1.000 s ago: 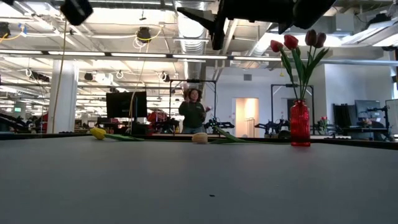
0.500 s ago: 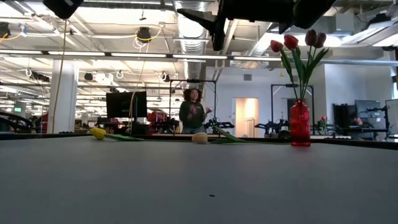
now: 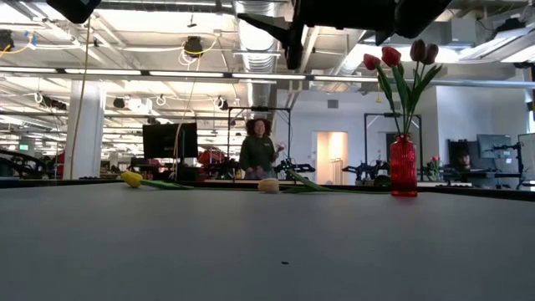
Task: Sort flowers into vase by color
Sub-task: Put the bottom white flower into the yellow vase, then put the white flower into the yellow vase
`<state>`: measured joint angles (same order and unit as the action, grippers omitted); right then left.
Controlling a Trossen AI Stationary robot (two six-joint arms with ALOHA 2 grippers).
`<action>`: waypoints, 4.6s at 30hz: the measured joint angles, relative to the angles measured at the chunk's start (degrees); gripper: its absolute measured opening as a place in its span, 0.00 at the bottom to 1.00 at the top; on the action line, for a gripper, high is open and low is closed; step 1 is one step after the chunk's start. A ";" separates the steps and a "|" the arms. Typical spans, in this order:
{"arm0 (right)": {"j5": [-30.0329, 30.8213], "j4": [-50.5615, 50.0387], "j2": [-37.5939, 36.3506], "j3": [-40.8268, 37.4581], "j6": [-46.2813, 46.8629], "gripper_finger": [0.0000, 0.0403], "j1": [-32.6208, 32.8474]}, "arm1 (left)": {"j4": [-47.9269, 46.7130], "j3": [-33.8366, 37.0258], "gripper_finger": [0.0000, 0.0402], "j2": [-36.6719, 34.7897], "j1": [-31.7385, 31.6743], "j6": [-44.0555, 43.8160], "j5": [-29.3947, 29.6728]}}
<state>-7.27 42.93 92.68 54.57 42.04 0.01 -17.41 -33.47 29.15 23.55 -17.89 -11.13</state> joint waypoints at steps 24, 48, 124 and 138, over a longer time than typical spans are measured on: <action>-0.02 -0.93 0.02 0.00 0.11 0.66 0.00 | 0.43 0.04 0.00 4.61 12.08 -1.31 14.01; -0.18 -0.91 0.02 0.00 5.49 0.66 0.00 | -1.10 0.04 0.00 5.00 20.24 -0.77 23.48; -1.88 -0.62 0.00 0.00 8.25 0.66 0.83 | -10.80 0.04 0.32 13.32 27.62 -15.74 22.23; -4.67 -5.64 -0.02 3.10 -4.29 0.66 0.59 | -14.17 -6.50 0.35 4.13 22.14 -26.23 23.16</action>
<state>-11.94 37.29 92.66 57.67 37.75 0.60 -31.58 -39.97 33.28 45.69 -44.11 12.03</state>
